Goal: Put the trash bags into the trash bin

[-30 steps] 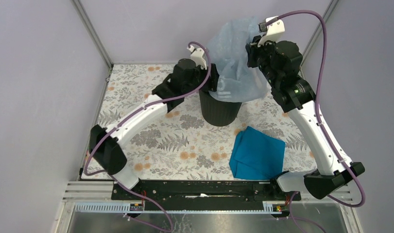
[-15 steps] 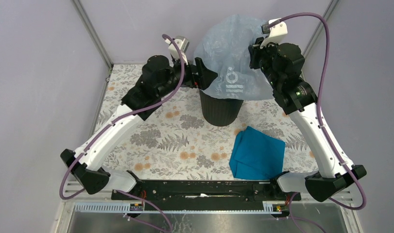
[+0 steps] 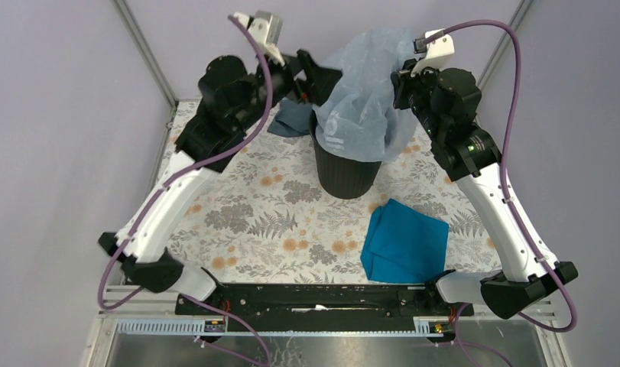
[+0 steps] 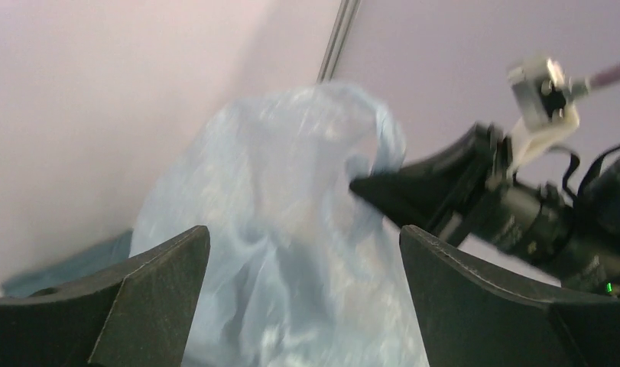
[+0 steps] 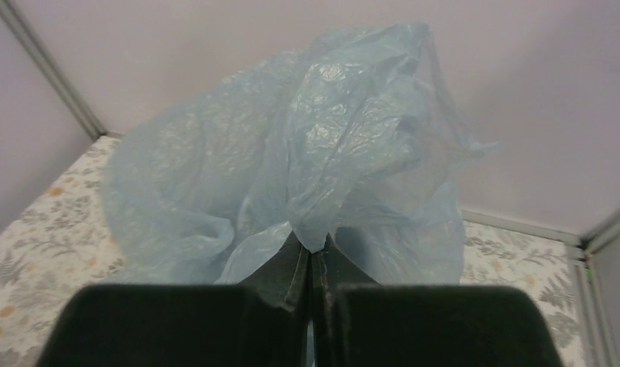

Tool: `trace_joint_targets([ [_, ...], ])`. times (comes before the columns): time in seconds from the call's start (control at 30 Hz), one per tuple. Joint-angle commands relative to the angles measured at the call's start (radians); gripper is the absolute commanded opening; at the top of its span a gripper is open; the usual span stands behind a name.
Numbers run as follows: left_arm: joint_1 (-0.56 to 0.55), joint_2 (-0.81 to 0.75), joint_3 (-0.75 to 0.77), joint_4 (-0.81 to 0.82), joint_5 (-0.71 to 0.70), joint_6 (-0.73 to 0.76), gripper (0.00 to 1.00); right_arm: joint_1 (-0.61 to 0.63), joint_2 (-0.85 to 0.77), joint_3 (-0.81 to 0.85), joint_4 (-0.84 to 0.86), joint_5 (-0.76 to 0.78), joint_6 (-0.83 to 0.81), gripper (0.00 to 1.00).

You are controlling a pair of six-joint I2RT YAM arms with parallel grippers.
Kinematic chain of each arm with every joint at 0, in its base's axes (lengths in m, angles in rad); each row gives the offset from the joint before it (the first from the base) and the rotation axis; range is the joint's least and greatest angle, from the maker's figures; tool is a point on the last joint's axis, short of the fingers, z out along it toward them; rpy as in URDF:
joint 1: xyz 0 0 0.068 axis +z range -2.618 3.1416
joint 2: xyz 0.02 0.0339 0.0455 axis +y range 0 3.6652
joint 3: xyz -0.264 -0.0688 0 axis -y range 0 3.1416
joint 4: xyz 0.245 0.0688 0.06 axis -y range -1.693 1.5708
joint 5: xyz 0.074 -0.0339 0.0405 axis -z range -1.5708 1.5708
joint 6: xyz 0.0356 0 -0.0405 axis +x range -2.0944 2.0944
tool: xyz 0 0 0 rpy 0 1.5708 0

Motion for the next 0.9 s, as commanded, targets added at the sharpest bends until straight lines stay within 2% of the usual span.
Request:
trace_joint_targets([
  [0.0,0.000,0.194,0.157,0.058,0.018,0.005,0.98,-0.004,-0.031,0.048,0.024,-0.125,0.081,0.00],
  [0.13,0.004,0.411,0.345,0.001,-0.049,0.094,0.98,-0.003,-0.027,0.069,0.021,-0.249,0.160,0.00],
  [0.23,0.009,0.529,0.429,-0.055,-0.020,0.095,0.94,-0.004,-0.019,0.071,0.040,-0.295,0.199,0.00],
  [0.33,0.009,0.517,0.271,0.010,-0.018,0.075,0.87,-0.003,-0.003,0.087,0.030,-0.293,0.209,0.00],
  [0.4,0.008,0.477,0.162,0.025,-0.032,0.044,0.78,-0.003,0.007,0.094,0.025,-0.298,0.211,0.00],
  [0.47,0.006,0.409,0.024,0.078,-0.004,0.001,0.68,-0.003,0.012,0.095,0.026,-0.303,0.210,0.00],
  [0.57,-0.006,0.279,-0.163,0.159,0.048,-0.029,0.62,-0.004,0.019,0.085,0.026,-0.321,0.212,0.00],
  [0.7,-0.011,0.187,-0.208,0.160,0.065,-0.029,0.63,-0.003,0.014,0.045,0.025,-0.342,0.195,0.00],
  [0.8,-0.011,0.160,-0.161,0.095,0.076,0.005,0.73,-0.004,-0.008,-0.004,0.025,-0.374,0.151,0.00],
  [0.87,-0.005,0.149,-0.124,0.041,0.076,0.022,0.78,-0.004,-0.017,-0.025,0.010,-0.336,0.134,0.00],
])
